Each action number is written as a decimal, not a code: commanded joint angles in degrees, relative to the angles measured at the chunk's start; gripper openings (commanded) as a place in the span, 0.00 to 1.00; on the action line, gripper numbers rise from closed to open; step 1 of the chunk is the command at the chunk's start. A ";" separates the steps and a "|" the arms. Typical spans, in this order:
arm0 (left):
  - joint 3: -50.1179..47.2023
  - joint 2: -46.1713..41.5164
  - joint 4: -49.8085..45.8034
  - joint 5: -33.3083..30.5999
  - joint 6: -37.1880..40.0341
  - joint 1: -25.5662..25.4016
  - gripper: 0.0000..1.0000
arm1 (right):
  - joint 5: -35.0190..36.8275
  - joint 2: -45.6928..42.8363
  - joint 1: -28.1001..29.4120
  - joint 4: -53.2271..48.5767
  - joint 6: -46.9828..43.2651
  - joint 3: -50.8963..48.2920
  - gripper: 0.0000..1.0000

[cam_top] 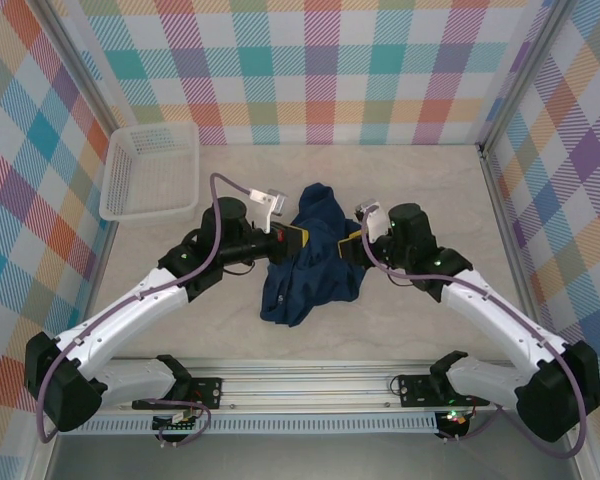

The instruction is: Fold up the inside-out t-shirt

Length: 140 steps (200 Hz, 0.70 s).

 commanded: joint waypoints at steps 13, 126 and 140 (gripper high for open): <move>2.14 -0.67 -2.61 -2.34 -2.05 0.37 0.00 | -10.28 -4.47 1.80 6.90 2.66 -4.01 0.49; 0.98 -0.17 -3.15 -2.42 -1.42 0.30 0.00 | -6.91 5.55 8.61 12.93 2.92 0.93 0.12; 0.94 0.36 -4.33 -4.88 -0.49 0.29 0.00 | -7.89 4.27 8.52 12.21 3.07 0.90 0.03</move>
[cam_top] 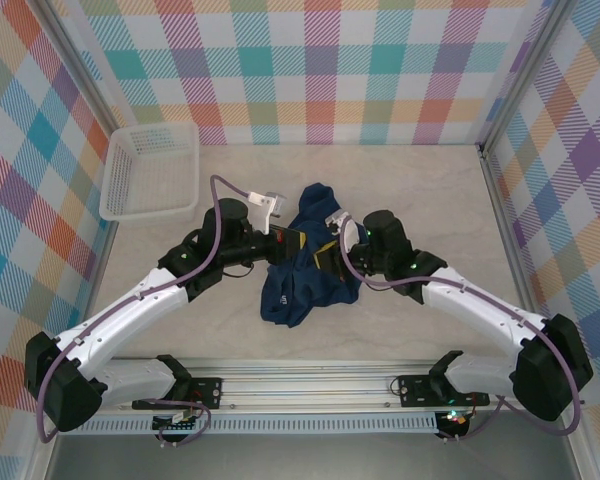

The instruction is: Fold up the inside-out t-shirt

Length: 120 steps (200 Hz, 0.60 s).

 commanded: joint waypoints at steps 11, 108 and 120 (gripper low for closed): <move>0.93 0.81 -2.38 -4.73 2.34 0.30 0.00 | -2.64 -3.39 0.26 0.18 0.14 2.55 0.00; -7.39 -4.15 3.53 -5.77 6.70 -2.49 0.44 | -12.79 -3.46 -5.71 6.44 18.67 1.95 0.00; -9.63 -5.35 6.30 -3.48 7.37 -3.86 0.45 | -12.79 -2.90 -5.80 6.75 19.48 1.95 0.00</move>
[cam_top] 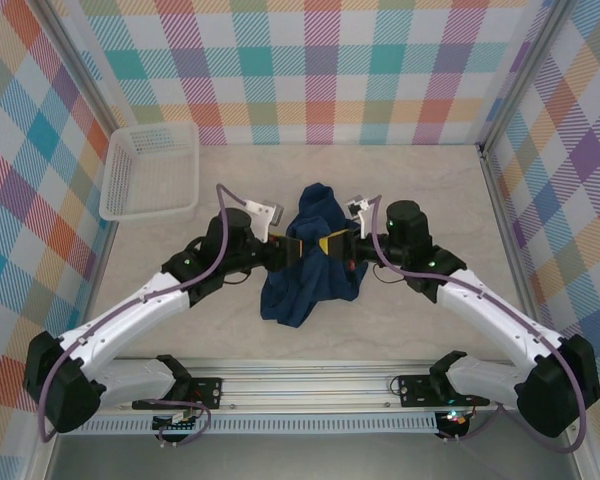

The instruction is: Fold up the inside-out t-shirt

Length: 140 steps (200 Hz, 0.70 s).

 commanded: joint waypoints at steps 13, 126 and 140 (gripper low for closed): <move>-4.93 -3.48 7.71 5.29 3.26 -3.66 0.46 | -2.68 1.62 -0.33 4.44 5.90 0.92 0.00; -7.15 7.31 17.01 11.43 11.71 -7.49 0.03 | -1.42 2.22 -3.63 10.80 17.77 -1.26 0.00; -7.82 7.42 16.56 10.81 13.28 -8.87 0.01 | -1.62 2.68 -4.01 11.69 19.18 -1.21 0.00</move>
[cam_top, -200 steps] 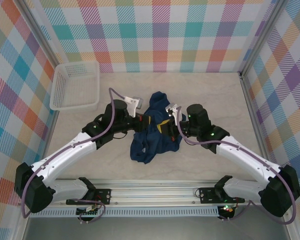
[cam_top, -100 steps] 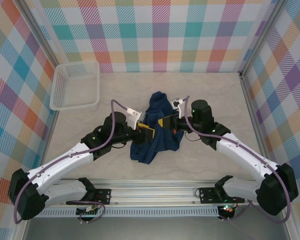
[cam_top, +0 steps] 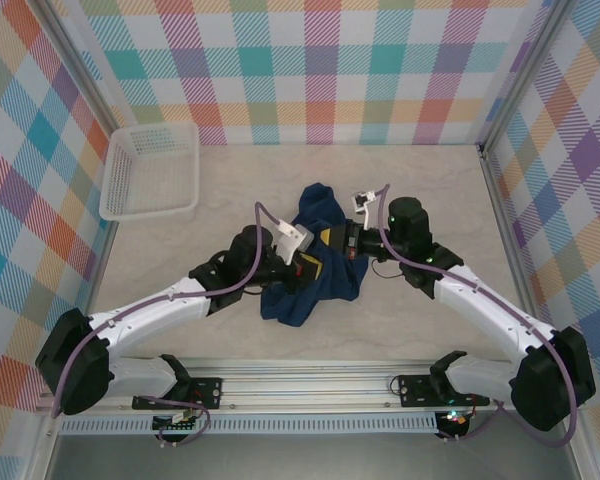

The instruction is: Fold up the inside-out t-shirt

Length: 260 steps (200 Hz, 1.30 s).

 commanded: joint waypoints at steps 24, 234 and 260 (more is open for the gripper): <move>-2.87 0.68 1.56 1.42 5.20 -4.30 0.00 | -0.63 1.21 -1.29 6.02 5.46 0.00 0.00; -2.39 -6.00 -0.31 -2.27 1.86 -0.82 0.47 | -12.08 -4.67 -7.01 -5.85 -14.34 -1.41 0.00; 2.25 -0.85 -2.73 -2.66 2.18 0.55 0.47 | -13.05 -4.01 -7.06 -4.10 -13.21 -2.09 0.00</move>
